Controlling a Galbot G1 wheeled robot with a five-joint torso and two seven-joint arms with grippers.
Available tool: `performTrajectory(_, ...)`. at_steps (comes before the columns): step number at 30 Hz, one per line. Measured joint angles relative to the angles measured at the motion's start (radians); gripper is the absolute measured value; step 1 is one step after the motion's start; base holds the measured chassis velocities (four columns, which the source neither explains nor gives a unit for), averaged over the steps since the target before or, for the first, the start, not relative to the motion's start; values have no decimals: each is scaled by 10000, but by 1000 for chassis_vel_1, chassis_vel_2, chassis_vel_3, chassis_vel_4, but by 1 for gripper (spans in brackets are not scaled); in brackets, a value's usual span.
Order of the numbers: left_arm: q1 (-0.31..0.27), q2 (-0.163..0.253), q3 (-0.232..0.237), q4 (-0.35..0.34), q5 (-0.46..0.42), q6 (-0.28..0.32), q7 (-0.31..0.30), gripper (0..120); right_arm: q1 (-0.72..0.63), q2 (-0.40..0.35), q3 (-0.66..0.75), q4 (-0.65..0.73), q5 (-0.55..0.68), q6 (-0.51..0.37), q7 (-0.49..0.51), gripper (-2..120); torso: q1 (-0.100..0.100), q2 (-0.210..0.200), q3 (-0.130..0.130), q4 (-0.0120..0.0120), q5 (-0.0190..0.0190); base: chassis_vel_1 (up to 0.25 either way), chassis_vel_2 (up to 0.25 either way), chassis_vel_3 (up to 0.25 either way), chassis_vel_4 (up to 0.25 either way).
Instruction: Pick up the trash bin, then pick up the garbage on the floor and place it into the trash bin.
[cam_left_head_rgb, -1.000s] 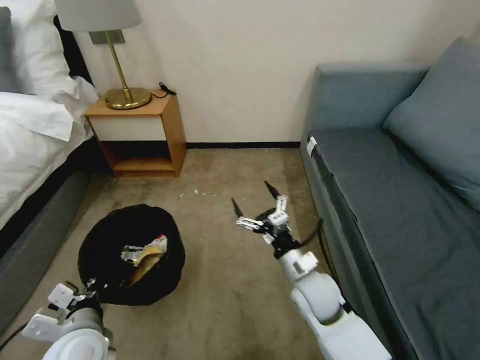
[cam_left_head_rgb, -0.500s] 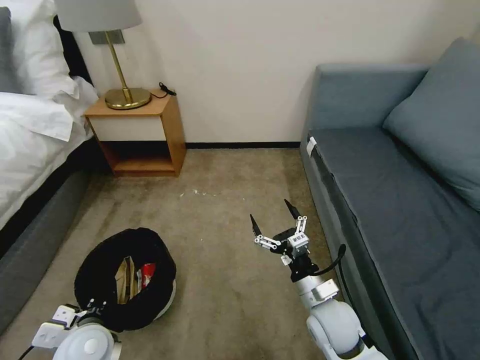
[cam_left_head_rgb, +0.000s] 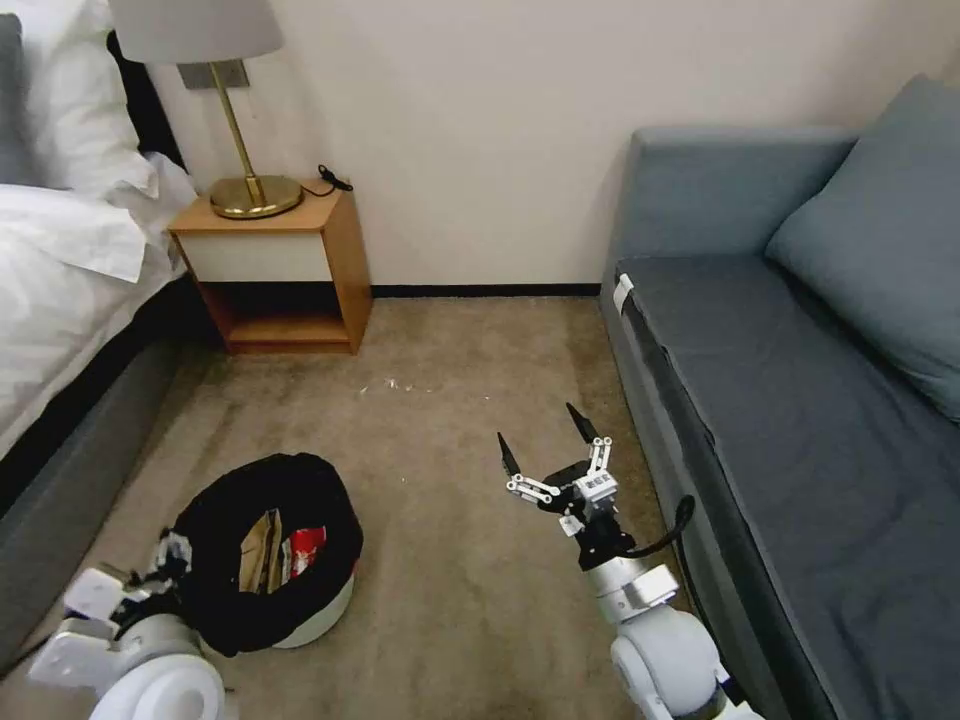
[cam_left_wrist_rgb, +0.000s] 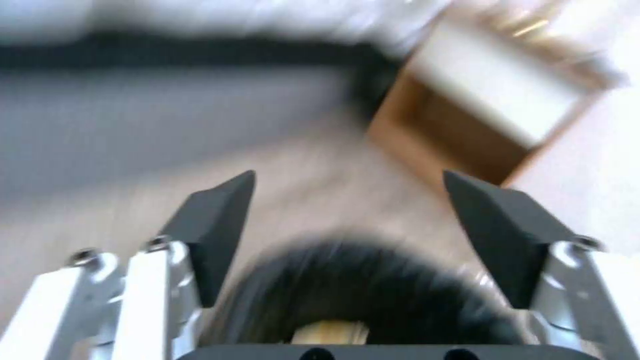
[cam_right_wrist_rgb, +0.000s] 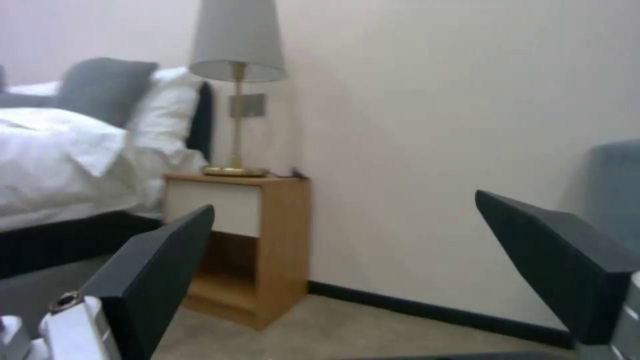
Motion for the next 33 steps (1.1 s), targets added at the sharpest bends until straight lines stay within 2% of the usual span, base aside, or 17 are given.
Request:
performTrajectory(1, 102, 25, 38, 81, 974, -541, 746, 81, -81, 0, 157, 44, -128, -32, 174, 100, -1, 0, 0, 0, 1, 0, 0, 0, 0)
performTrajectory(2, 102, 25, 38, 81, 974, -541, 746, 81, -81, 0, 157, 44, -128, -32, 174, 100, -1, 0, 0, 0, 1, 0, 0, 0, 0)
performTrajectory(3, 213, 53, 91, 230, 1995, -1215, 1517, 87, -184, 17, 326, 93, -244, -47, 344, 100, 0, 0, 0, 0, 1, 0, 0, 0, 0)
performTrajectory(5, 306, 70, 203, 426, 3142, -2081, 2521, 94, -383, 102, 639, 146, -342, -30, 576, 100, 0, 0, -1, 0, -2, 0, 0, 0, 0)
performTrajectory(6, 341, 72, 282, 571, 3799, -2678, 3276, 98, -551, 203, 867, 174, -374, 28, 777, 100, -1, 0, -1, -1, -1, 0, 0, 0, 0)
performTrajectory(8, 350, 70, 309, 626, 3985, -2861, 3519, 99, -597, 229, 915, 180, -380, 44, 841, 100, 0, 0, -1, -1, -1, 0, 0, 0, 0)
performTrajectory(9, 361, 39, 389, 809, 4509, -3398, 4173, 100, -820, 343, 1064, 222, -419, 116, 1186, 100, 0, 0, 0, -4, -1, 0, 0, 0, 0)
performTrajectory(10, 361, -18, 478, 1018, 4943, -3804, 4539, 100, -1071, 465, 1124, 284, -526, 196, 1709, 100, 0, 0, 0, -2, -2, 0, 0, 0, 0)
performTrajectory(11, 361, -18, 478, 1018, 4943, -3804, 4539, 100, -1071, 465, 1124, 284, -526, 196, 1709, 100, 0, 0, 0, -2, -2, 0, 0, 0, 0)
performTrajectory(12, 340, -105, 650, 1275, 5333, -4094, 4654, 100, -1445, 601, 1126, 354, -590, 384, 2417, 100, 0, 0, -1, -1, 0, 0, 0, 0, 0)
performTrajectory(17, 321, -235, 864, 1515, 5437, -4173, 4593, 100, -2259, 726, 1320, 524, -660, 778, 3016, 100, -1, 0, 0, -2, -1, 0, 0, 0, 0)
performTrajectory(19, 332, -289, 929, 1586, 5511, -4140, 4528, 100, -2684, 704, 1491, 562, -149, 1438, 2602, 100, 0, 0, -1, -4, -2, 0, 0, 0, 0)
performTrajectory(20, 332, -289, 929, 1586, 5511, -4140, 4528, 100, -2684, 704, 1491, 562, -149, 1438, 2602, 100, 0, 0, -1, -4, -2, 0, 0, 0, 0)
performTrajectory(22, 285, -336, 939, 1666, 5407, -4318, 4491, 100, -2480, 721, 1701, 350, 102, 1811, 1950, 100, 0, 0, 0, -1, -1, 0, 0, 0, 0)
performTrajectory(28, 127, -330, 801, 1621, 5283, -4335, 4702, 100, -1758, 923, 1976, 143, -549, 1774, 1725, 100, 0, 0, 0, -1, -1, 0, 0, 0, 0)
performTrajectory(33, 33, -286, 676, 1624, 5035, -4531, 5259, 100, -1447, 999, 2053, 118, -665, 1626, 1713, 100, 0, 0, 0, 0, -1, 0, 0, 0, 0)
